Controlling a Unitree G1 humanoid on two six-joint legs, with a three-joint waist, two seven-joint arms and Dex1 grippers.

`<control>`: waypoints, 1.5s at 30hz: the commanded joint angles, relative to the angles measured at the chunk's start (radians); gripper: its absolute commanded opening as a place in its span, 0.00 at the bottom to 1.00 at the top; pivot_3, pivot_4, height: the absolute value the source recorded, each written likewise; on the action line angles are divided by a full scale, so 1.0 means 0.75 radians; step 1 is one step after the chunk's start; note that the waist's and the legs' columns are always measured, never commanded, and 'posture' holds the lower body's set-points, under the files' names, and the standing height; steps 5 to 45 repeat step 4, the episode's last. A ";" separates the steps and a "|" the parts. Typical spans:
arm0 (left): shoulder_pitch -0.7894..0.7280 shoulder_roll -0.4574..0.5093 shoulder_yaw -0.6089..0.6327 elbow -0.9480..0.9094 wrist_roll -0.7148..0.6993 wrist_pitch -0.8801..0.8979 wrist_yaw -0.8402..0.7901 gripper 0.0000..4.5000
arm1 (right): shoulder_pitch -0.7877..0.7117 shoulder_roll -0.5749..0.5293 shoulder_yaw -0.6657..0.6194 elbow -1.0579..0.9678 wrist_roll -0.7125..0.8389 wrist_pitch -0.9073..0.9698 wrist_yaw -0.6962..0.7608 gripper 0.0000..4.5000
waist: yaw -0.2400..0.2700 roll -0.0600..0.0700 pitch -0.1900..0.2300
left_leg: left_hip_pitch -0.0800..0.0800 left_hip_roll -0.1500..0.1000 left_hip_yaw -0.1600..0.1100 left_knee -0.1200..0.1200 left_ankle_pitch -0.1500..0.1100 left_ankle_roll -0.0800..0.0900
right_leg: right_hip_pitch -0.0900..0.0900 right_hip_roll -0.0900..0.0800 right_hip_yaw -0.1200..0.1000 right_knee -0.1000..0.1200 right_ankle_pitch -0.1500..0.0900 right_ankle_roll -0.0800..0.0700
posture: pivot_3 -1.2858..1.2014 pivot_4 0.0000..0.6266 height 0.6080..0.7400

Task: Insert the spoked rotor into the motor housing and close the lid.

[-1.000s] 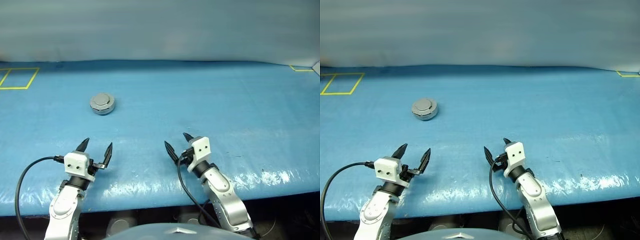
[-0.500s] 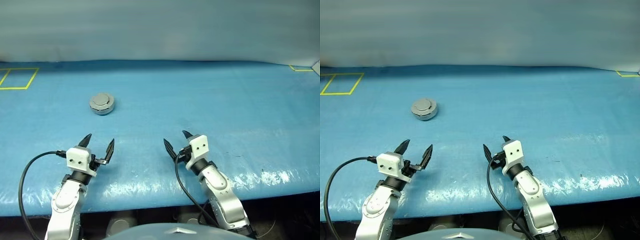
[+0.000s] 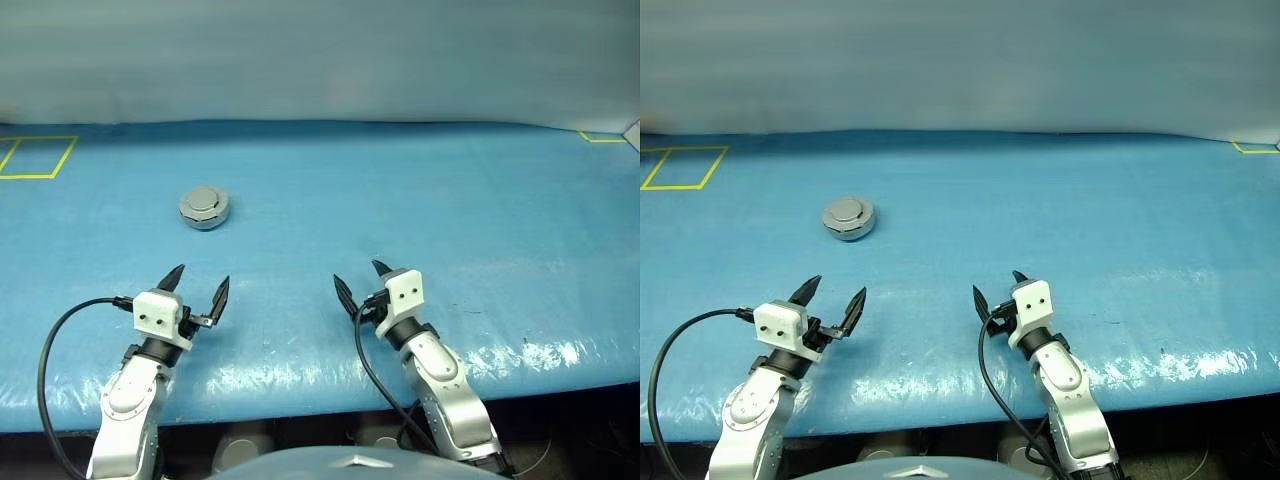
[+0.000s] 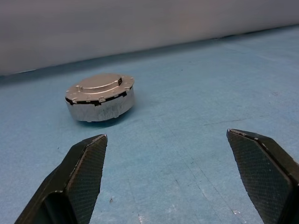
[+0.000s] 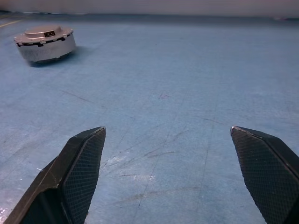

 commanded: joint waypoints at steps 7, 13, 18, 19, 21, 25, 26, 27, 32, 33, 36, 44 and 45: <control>0.019 -0.027 -0.005 -0.039 0.010 -0.034 0.014 0.99 | -0.001 -0.016 -0.019 -0.060 0.001 -0.021 0.011 1.00 | 0.000 0.000 0.000 | 0.000 0.000 0.000 0.000 0.000 0.000 | 0.001 0.000 0.000 0.000 0.000 0.000 | 0.52 0.24 1.00; 0.019 -0.027 -0.005 -0.039 0.010 -0.034 0.014 0.99 | -0.001 -0.016 -0.019 -0.060 0.001 -0.021 0.011 1.00 | 0.000 0.000 0.000 | 0.000 0.000 0.000 0.000 0.000 0.000 | 0.001 0.000 0.000 0.000 0.000 0.000 | 0.52 0.24 1.00; 0.019 -0.027 -0.005 -0.039 0.010 -0.034 0.014 0.99 | -0.001 -0.016 -0.019 -0.060 0.001 -0.021 0.011 1.00 | 0.000 0.000 0.000 | 0.000 0.000 0.000 0.000 0.000 0.000 | 0.001 0.000 0.000 0.000 0.000 0.000 | 0.52 0.24 1.00; 0.019 -0.027 -0.005 -0.039 0.010 -0.034 0.014 0.99 | -0.001 -0.016 -0.019 -0.060 0.001 -0.021 0.011 1.00 | 0.000 0.000 0.000 | 0.000 0.000 0.000 0.000 0.000 0.000 | 0.001 0.000 0.000 0.000 0.000 0.000 | 0.52 0.24 1.00; 0.019 -0.027 -0.005 -0.039 0.010 -0.034 0.014 0.99 | -0.001 -0.016 -0.019 -0.060 0.001 -0.021 0.011 1.00 | 0.000 0.000 0.000 | 0.000 0.000 0.000 0.000 0.000 0.000 | 0.001 0.000 0.000 0.000 0.000 0.000 | 0.52 0.24 1.00; 0.019 -0.027 -0.005 -0.039 0.010 -0.034 0.014 0.99 | -0.001 -0.016 -0.019 -0.060 0.001 -0.021 0.011 1.00 | 0.000 0.000 0.000 | 0.000 0.000 0.000 0.000 0.000 0.000 | 0.001 0.000 0.000 0.000 0.000 0.000 | 0.52 0.24 1.00; 0.019 -0.027 -0.005 -0.039 0.010 -0.034 0.014 0.99 | -0.001 -0.016 -0.019 -0.060 0.001 -0.021 0.011 1.00 | 0.000 0.000 0.000 | 0.000 0.000 0.000 0.000 0.000 0.000 | 0.001 0.000 0.000 0.000 0.000 0.000 | 0.52 0.24 1.00; 0.019 -0.027 -0.005 -0.039 0.010 -0.034 0.014 0.99 | -0.001 -0.016 -0.019 -0.060 0.001 -0.021 0.011 1.00 | 0.000 0.000 0.000 | 0.000 0.000 0.000 0.000 0.000 0.000 | 0.001 0.000 0.000 0.000 0.000 0.000 | 0.52 0.24 1.00; 0.019 -0.027 -0.005 -0.039 0.010 -0.034 0.014 0.99 | -0.001 -0.016 -0.019 -0.060 0.001 -0.021 0.011 1.00 | 0.000 0.000 0.000 | 0.000 0.000 0.000 0.000 0.000 0.000 | 0.001 0.000 0.000 0.000 0.000 0.000 | 0.52 0.24 1.00; 0.019 -0.027 -0.005 -0.039 0.010 -0.034 0.014 0.99 | -0.001 -0.016 -0.019 -0.060 0.001 -0.021 0.011 1.00 | 0.000 0.000 0.000 | 0.000 0.000 0.000 0.000 0.000 0.000 | 0.001 0.000 0.000 0.000 0.000 0.000 | 0.52 0.24 1.00; 0.019 -0.027 -0.005 -0.039 0.010 -0.034 0.014 0.99 | -0.001 -0.016 -0.019 -0.060 0.001 -0.021 0.011 1.00 | 0.000 0.000 0.000 | 0.000 0.000 0.000 0.000 0.000 0.000 | 0.001 0.000 0.000 0.000 0.000 0.000 | 0.52 0.24 1.00; 0.019 -0.027 -0.005 -0.039 0.010 -0.034 0.014 0.99 | -0.001 -0.016 -0.019 -0.060 0.001 -0.021 0.011 1.00 | 0.000 0.000 0.000 | 0.000 0.000 0.000 0.000 0.000 0.000 | 0.001 0.000 0.000 0.000 0.000 0.000 | 0.52 0.24 1.00; 0.019 -0.027 -0.005 -0.039 0.010 -0.034 0.014 0.99 | -0.001 -0.016 -0.019 -0.060 0.001 -0.021 0.011 1.00 | 0.000 0.000 0.000 | 0.000 0.000 0.000 0.000 0.000 0.000 | 0.001 0.000 0.000 0.000 0.000 0.000 | 0.52 0.24 1.00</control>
